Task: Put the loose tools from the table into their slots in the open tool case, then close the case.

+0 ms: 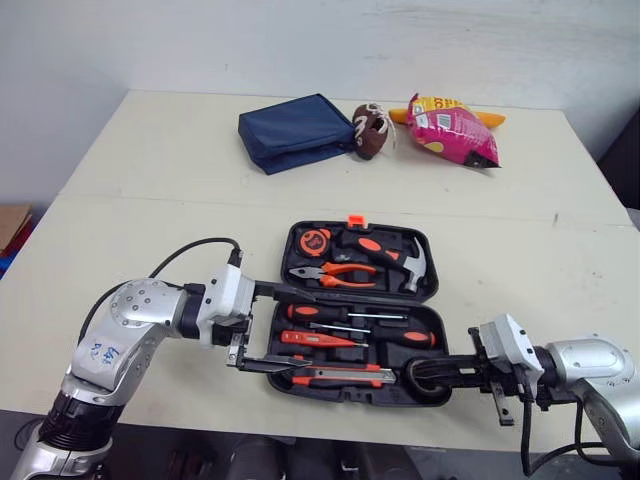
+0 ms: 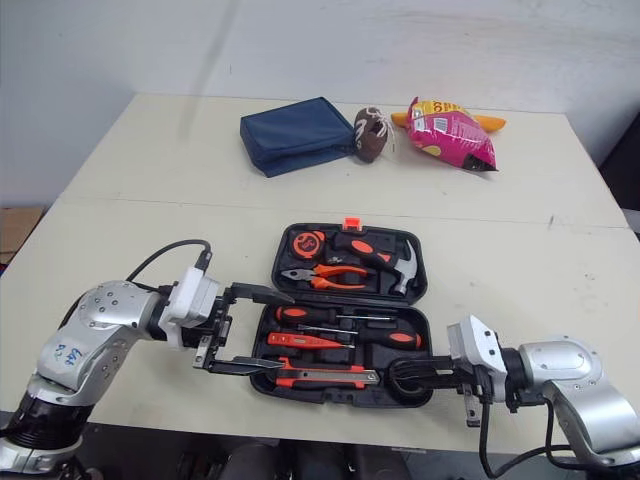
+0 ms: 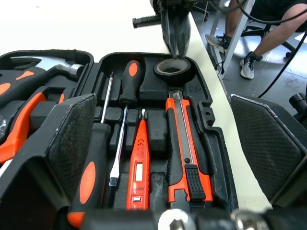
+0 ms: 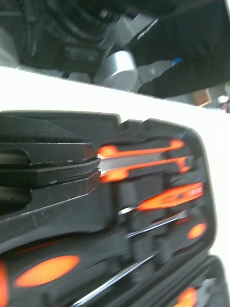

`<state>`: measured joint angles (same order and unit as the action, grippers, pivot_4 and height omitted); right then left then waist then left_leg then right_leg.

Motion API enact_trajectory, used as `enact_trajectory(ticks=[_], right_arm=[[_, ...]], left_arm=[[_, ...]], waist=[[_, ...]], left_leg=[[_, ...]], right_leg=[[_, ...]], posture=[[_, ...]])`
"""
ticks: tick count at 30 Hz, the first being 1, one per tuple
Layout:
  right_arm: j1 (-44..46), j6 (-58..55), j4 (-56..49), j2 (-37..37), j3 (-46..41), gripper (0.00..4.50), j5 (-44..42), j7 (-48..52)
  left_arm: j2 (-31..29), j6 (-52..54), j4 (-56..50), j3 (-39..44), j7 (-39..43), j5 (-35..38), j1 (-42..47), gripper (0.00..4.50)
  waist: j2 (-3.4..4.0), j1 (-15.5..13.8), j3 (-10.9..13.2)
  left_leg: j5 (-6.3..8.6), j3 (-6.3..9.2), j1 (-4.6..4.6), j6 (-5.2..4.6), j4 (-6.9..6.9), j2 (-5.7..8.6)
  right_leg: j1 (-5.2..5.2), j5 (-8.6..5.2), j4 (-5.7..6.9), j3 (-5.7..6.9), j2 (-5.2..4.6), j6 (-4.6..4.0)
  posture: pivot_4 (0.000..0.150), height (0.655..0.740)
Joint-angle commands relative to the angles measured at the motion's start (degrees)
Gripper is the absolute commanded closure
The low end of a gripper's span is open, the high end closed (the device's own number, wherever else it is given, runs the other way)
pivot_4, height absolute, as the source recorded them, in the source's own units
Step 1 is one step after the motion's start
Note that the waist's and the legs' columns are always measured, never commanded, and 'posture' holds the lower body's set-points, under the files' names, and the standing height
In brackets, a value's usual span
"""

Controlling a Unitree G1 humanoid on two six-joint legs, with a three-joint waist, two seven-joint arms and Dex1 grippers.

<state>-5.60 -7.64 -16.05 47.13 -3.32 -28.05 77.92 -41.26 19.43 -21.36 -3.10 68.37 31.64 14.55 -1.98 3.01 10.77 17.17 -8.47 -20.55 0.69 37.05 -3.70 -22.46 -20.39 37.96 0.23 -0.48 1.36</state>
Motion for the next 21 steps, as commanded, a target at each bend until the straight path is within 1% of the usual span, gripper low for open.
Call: enact_trajectory(ticks=[1, 6, 9, 10, 13, 16, 18, 19, 21], right_arm=[[-0.57, 4.03, 2.91, -1.60, 3.76, 4.47, 3.24, 0.80], [-0.62, 6.55, 8.28, -2.25, 6.17, 4.47, 7.66, -1.36], [-0.81, 9.08, 10.48, -2.02, 6.67, 4.47, 8.40, -0.87], [-0.86, 8.06, 9.33, -2.38, 5.82, 4.47, 5.75, -0.68], [0.15, -1.81, 3.86, -3.09, 1.30, 4.47, -3.94, -5.12], [0.63, -6.21, 1.14, -0.76, -2.46, 4.47, -7.12, -6.30], [1.53, -8.06, 0.45, 0.56, -5.61, 4.50, -8.59, -7.30], [2.22, -9.28, 0.51, 0.85, -7.22, 4.50, -9.34, -8.40], [3.85, -9.00, 2.79, 1.34, -9.25, 4.50, -7.37, -10.57]], left_arm=[[-0.78, 0.34, -0.13, 1.32, 0.06, 0.66, -0.01, 0.00], [-1.47, 0.78, 0.26, 2.04, -0.08, 0.53, -0.16, 0.00], [-1.92, 0.76, 0.81, 2.52, -0.27, 0.32, -0.42, 0.00], [-2.06, 0.59, 1.59, 3.25, -0.79, 0.13, -0.40, 0.00], [-2.47, -0.26, 5.29, 6.44, -2.97, -1.01, -0.14, 0.00], [-2.47, -1.56, 9.74, 9.83, -6.50, -2.99, 0.22, 0.00], [-2.50, -2.93, 13.09, 11.35, -9.68, -5.67, 0.65, 0.56], [-3.00, -2.76, 14.45, 11.32, -10.55, -6.94, 0.83, 0.76], [-3.39, 0.00, 17.31, 10.74, -12.81, -8.59, 1.29, 1.66]], waist=[[0.01, -0.01, 0.00], [-0.07, 0.09, -0.06], [-0.10, 0.12, -0.06], [-0.10, 0.08, -0.06], [-0.09, 0.00, -0.05], [0.03, 0.05, 0.01], [0.03, -0.03, 0.01], [0.03, -0.06, 0.01], [0.03, -0.05, 0.01]], left_leg=[[-0.01, 0.00, 0.02, 0.01, -0.01, -0.01], [-0.01, 0.00, 0.12, 0.02, 0.01, -0.01], [0.00, 0.00, 0.34, 0.00, 0.00, -0.01], [0.01, 0.01, 0.40, -0.02, 0.00, -0.01], [0.05, 0.06, 0.45, -0.19, 0.00, -0.01], [0.02, 0.03, 0.35, -0.25, 0.00, 0.00], [0.02, 0.04, 0.26, -0.26, -0.04, -0.01], [0.02, 0.03, 0.20, -0.25, -0.04, -0.01], [-0.01, 0.03, 0.10, -0.22, -0.05, -0.01]], right_leg=[[0.00, 0.00, 0.01, 0.00, 0.02, 0.00], [0.11, 0.00, 0.02, 0.00, 0.00, -0.01], [0.32, 0.02, 0.01, 0.00, 0.00, -0.03], [0.40, 0.04, 0.00, 0.00, -0.01, -0.05], [0.50, 0.12, -0.02, 0.04, -0.04, -0.09], [0.34, 0.21, 0.02, 0.04, -0.09, -0.13], [0.21, 0.21, 0.03, 0.06, -0.07, -0.13], [0.13, 0.20, 0.04, 0.06, -0.07, -0.13], [0.02, 0.21, 0.04, 0.06, -0.06, -0.13]], posture=[[0.150, 0.7400], [0.150, 0.7400], [0.150, 0.7400], [0.150, 0.7400], [0.150, 0.7400], [0.150, 0.7400], [0.150, 0.7400], [0.150, 0.7400], [0.150, 0.7400]])
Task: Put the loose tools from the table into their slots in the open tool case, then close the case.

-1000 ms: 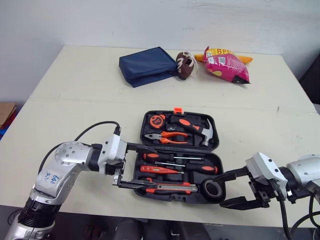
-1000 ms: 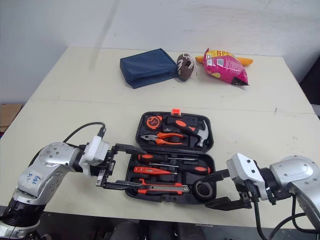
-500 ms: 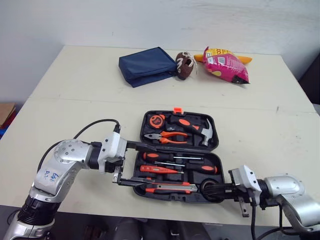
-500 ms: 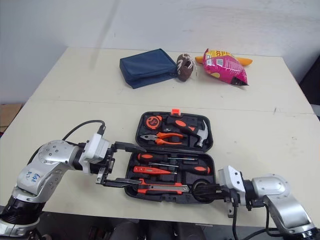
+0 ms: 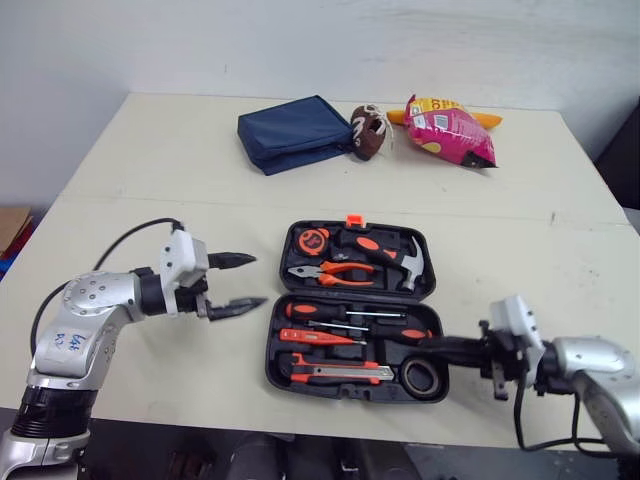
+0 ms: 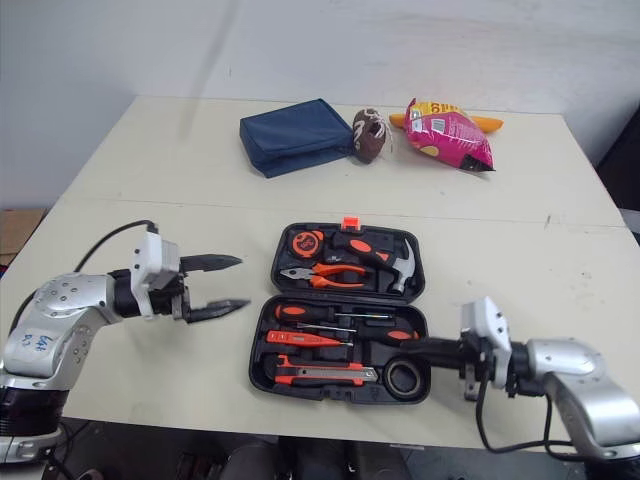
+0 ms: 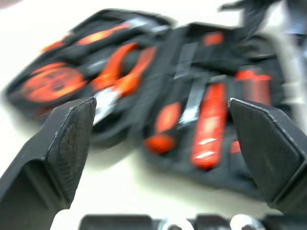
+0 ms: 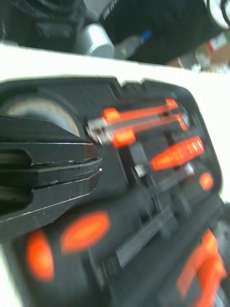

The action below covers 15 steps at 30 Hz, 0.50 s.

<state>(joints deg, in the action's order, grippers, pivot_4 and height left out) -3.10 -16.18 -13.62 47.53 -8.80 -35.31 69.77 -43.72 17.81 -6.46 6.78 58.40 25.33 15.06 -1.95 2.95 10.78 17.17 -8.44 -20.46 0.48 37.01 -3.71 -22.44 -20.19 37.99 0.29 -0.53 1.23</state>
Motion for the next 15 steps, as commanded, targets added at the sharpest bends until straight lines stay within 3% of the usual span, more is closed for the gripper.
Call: enact_trajectory(ticks=[1, 6, 15], right_arm=[[2.04, 0.26, 1.58, 0.89, -4.09, 4.50, 1.11, -2.94], [5.88, 3.74, 9.29, -0.99, -2.28, 4.50, 6.52, -5.04], [11.30, 6.04, 15.94, -4.39, 5.22, 4.50, 13.34, -4.98]], left_arm=[[-0.97, 2.33, 3.44, 0.32, -3.76, -3.22, 0.99, 2.07], [1.18, 2.95, 5.16, -4.21, -4.16, -5.94, 1.76, 4.45], [7.34, 7.26, 4.88, -11.14, -5.21, -7.72, 5.35, 4.45]], waist=[[0.00, -0.02, 0.00], [-0.01, -0.14, 0.00], [0.03, -0.16, 0.00]], left_leg=[[-0.01, 0.00, -0.02, 0.02, -0.01, 0.01], [0.00, -0.10, -0.15, 0.10, 0.00, 0.01], [-0.05, -0.19, -0.17, 0.17, 0.03, -0.01]], right_leg=[[-0.02, 0.00, -0.01, 0.00, -0.01, 0.00], [-0.10, -0.01, -0.13, 0.01, -0.05, 0.01], [-0.18, -0.01, -0.04, 0.00, -0.02, 0.01]], posture=[[0.150, 0.7400], [0.150, 0.7400], [0.150, 0.7400]])
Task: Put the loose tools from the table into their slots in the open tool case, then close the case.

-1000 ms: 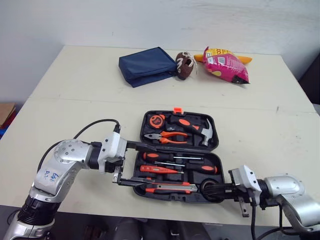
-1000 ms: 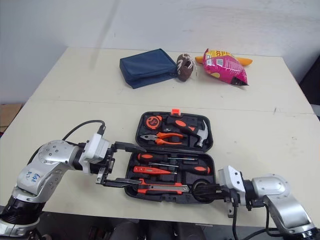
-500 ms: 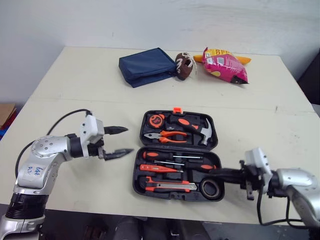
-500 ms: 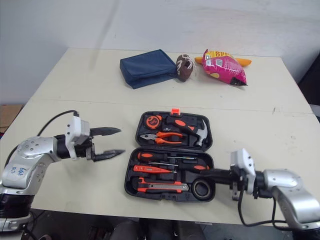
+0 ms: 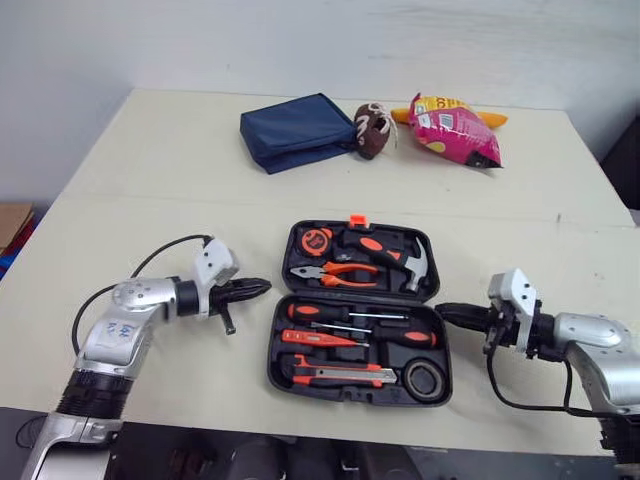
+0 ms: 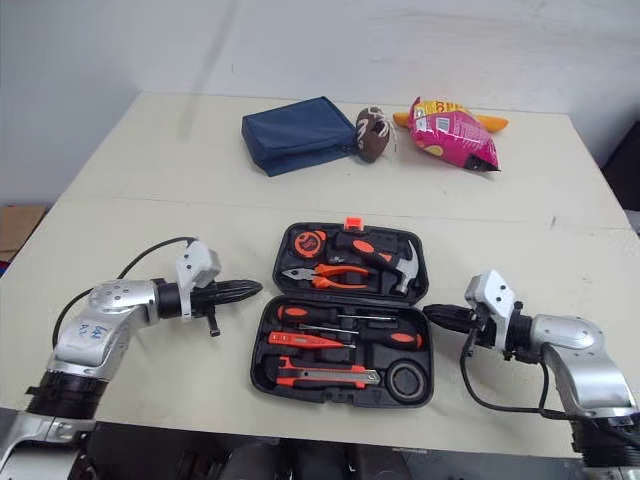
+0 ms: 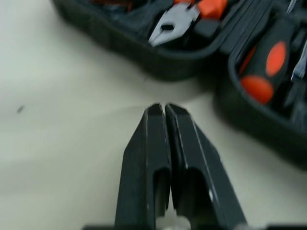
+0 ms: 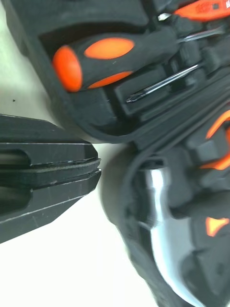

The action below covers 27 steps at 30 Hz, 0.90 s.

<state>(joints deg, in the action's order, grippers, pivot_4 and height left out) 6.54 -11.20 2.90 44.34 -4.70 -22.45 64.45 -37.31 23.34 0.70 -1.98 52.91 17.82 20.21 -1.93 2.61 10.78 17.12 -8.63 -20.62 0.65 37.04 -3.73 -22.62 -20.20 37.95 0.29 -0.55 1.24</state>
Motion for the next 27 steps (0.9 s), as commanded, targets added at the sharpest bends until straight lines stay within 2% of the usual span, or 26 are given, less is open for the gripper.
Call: enact_trajectory(ticks=[1, 14, 27], right_arm=[[2.22, 0.63, -0.65, -1.84, 1.46, 4.50, 0.34, 0.28], [6.98, 0.73, 1.45, -5.58, 4.17, 4.50, 3.90, -1.61], [10.19, 2.13, 5.90, -3.96, 2.54, 4.50, 5.78, -1.31]], left_arm=[[1.26, 1.94, -2.42, -3.28, 0.42, -0.69, 0.16, 4.45], [6.03, 0.91, 3.26, -4.53, -2.79, -3.72, 4.65, 4.45], [3.06, -1.25, 6.25, 1.24, -3.05, -3.44, 2.87, 4.45]], waist=[[0.01, 0.33, -0.01], [0.01, 0.52, -0.01], [0.01, 0.64, 0.00]], left_leg=[[-0.01, 0.00, 0.01, 0.01, 0.01, -0.01], [-0.16, -0.01, 0.10, 0.07, 0.09, 0.02], [-0.26, -0.01, 0.13, 0.18, 0.04, 0.02]], right_leg=[[0.00, 0.00, 0.02, 0.00, 0.00, 0.00], [0.02, 0.04, 0.28, -0.04, -0.01, 0.00], [-0.02, 0.07, 0.37, -0.05, 0.00, -0.02]], posture=[[0.150, 0.7400], [0.150, 0.7400], [0.150, 0.7400]])
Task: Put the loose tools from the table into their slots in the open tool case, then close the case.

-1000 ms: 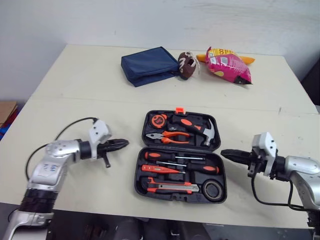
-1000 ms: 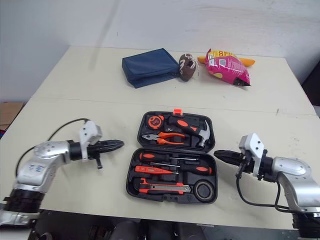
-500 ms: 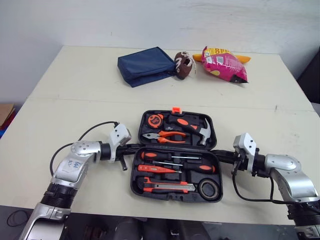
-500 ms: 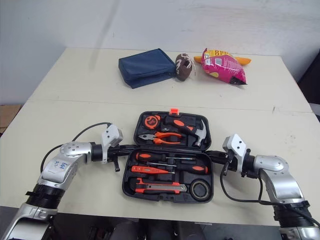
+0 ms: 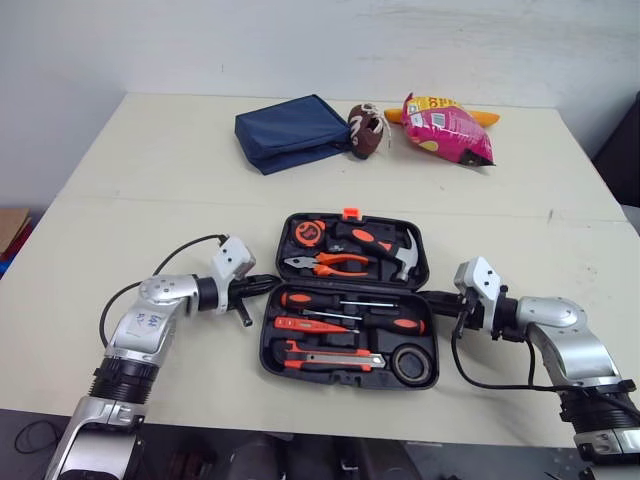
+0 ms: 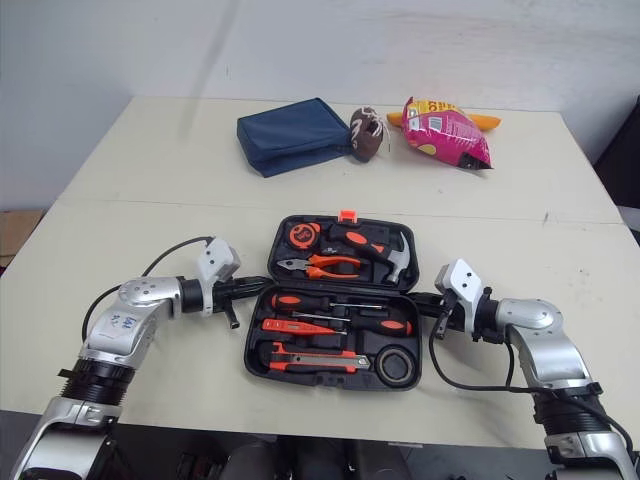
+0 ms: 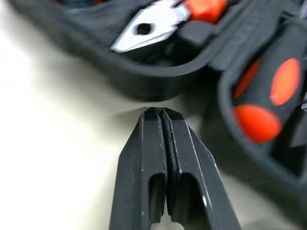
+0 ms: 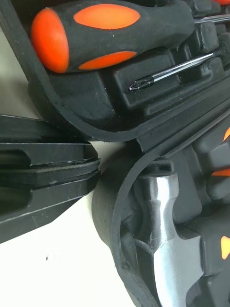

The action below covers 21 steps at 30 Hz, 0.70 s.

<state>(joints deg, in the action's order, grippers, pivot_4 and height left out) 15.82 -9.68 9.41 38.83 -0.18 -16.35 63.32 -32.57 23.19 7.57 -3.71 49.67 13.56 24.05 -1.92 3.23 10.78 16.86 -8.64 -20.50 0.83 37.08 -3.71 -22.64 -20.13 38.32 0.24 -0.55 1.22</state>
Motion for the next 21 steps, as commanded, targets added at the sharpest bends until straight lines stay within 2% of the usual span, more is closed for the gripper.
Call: enact_trajectory(ticks=[1, 2, 4, 6, 7, 8, 9, 11, 12, 14, 15, 18, 21], right_arm=[[0.74, -0.75, -0.60, 2.52, -3.01, 4.50, -0.90, -0.17], [0.46, -1.78, -0.70, 3.61, -4.16, 4.50, -1.58, 0.02], [-0.84, -5.67, -2.39, 6.66, -5.64, 3.86, -3.91, 2.31], [-1.92, -6.62, -3.61, 8.81, -7.12, 3.08, -4.47, 2.55], [-2.79, -8.58, -5.06, 10.30, -8.90, 2.56, -5.49, 2.42], [-3.55, -10.23, -6.33, 11.36, -10.19, 2.02, -6.37, 2.27], [-3.64, -24.40, -9.79, 14.36, -11.35, 1.50, -7.73, -1.80], [-3.25, -43.06, -15.58, 18.46, -12.95, 0.34, -13.05, -5.03], [-2.25, -50.50, -17.76, 18.90, -14.76, 0.04, -17.76, -5.41], [0.14, -59.09, -20.08, 18.16, -17.38, 0.00, -23.17, -6.93], [3.15, -64.67, -20.11, 17.08, -18.20, 0.00, -24.40, -9.44], [14.24, -78.59, -17.07, 14.49, -15.07, 0.00, -22.57, -17.01], [20.72, -82.63, -14.08, 9.86, -14.48, 0.00, -21.29, -22.74]], left_arm=[[-2.41, -1.57, -0.59, 4.02, 0.50, 1.09, -1.59, 4.45], [-3.31, -2.22, -0.68, 5.18, 1.13, 1.50, -2.40, 4.45], [-5.18, -2.14, -0.34, 8.14, 1.25, 2.49, -3.68, 4.50], [-7.22, -1.85, -0.94, 10.36, 2.34, 3.65, -4.91, 3.95], [-8.36, -0.43, -2.48, 12.20, 3.27, 5.52, -5.29, 3.68], [-9.18, 0.61, -3.62, 13.54, 3.91, 6.94, -5.61, 3.23], [-10.97, 8.47, -6.85, 14.79, 3.87, 10.34, -5.03, 2.77], [-12.92, 21.55, -10.98, 15.11, 0.98, 13.75, -1.89, 1.68], [-12.94, 26.33, -12.15, 15.19, -0.36, 15.60, 0.20, 1.38], [-12.23, 31.65, -12.87, 15.49, -2.32, 17.77, 3.14, 0.36], [-11.46, 35.07, -12.43, 15.23, -3.78, 18.48, 5.41, 0.05], [-6.75, 48.79, -8.80, 14.41, -8.77, 21.10, 13.95, 0.05], [-5.75, 52.26, -5.94, 11.04, -11.57, 18.57, 17.68, 0.05]], waist=[[0.01, 0.03, 0.00], [0.01, 0.02, 0.01], [0.03, -0.10, 0.02], [0.03, -0.19, 0.02], [0.03, -0.19, 0.02], [0.03, -0.19, 0.02], [0.03, -0.20, 0.02], [0.07, -0.15, 0.05], [0.06, -0.29, 0.05], [0.02, -0.33, 0.02], [0.02, -0.33, 0.02], [0.03, -0.03, 0.03], [-0.02, 0.09, 0.00]], left_leg=[[0.00, 0.00, 0.00, 0.00, 0.00, 0.00], [0.00, 0.00, 0.00, 0.00, 0.00, 0.00], [0.00, 0.00, -0.01, 0.00, -0.03, 0.00], [0.00, 0.00, -0.03, 0.00, -0.05, -0.01], [0.01, 0.01, -0.05, 0.00, -0.06, -0.01], [0.01, 0.01, -0.06, -0.01, -0.07, -0.01], [0.01, 0.01, -0.06, -0.01, -0.09, -0.01], [0.02, 0.02, -0.15, -0.03, -0.06, 0.00], [0.02, 0.04, -0.21, -0.04, -0.04, 0.03], [0.00, 0.17, -0.24, -0.05, 0.00, 0.04], [-0.01, 0.21, -0.24, -0.05, 0.00, 0.03], [-0.03, 0.19, -0.24, -0.03, -0.01, 0.05], [-0.10, 0.18, -0.51, 0.05, -0.01, 0.04]], right_leg=[[0.00, 0.00, 0.00, 0.00, 0.00, 0.00], [0.00, 0.00, 0.00, 0.00, 0.00, 0.00], [-0.02, 0.00, -0.01, 0.00, -0.01, 0.00], [-0.05, -0.01, -0.04, 0.01, -0.02, -0.02], [-0.05, -0.01, -0.06, 0.02, -0.02, -0.02], [-0.05, -0.01, -0.09, 0.02, -0.03, -0.02], [-0.05, -0.02, -0.11, 0.03, -0.03, -0.02], [-0.11, -0.01, -0.09, 0.03, -0.12, -0.02], [-0.18, -0.01, -0.04, 0.03, -0.17, -0.02], [-0.15, -0.01, -0.05, 0.10, -0.17, -0.02], [-0.12, -0.01, -0.04, 0.12, -0.15, -0.02], [-0.15, -0.01, -0.01, 0.11, -0.12, -0.01], [-0.47, 0.00, 0.02, 0.11, -0.07, -0.01]], posture=[[0.150, 0.7400], [0.150, 0.7400], [0.150, 0.7400], [0.150, 0.7400], [0.150, 0.7400], [0.150, 0.7400], [0.150, 0.7400], [0.150, 0.7400], [0.150, 0.7400], [0.150, 0.7400], [0.150, 0.7400], [0.150, 0.7400], [0.150, 0.7400]])
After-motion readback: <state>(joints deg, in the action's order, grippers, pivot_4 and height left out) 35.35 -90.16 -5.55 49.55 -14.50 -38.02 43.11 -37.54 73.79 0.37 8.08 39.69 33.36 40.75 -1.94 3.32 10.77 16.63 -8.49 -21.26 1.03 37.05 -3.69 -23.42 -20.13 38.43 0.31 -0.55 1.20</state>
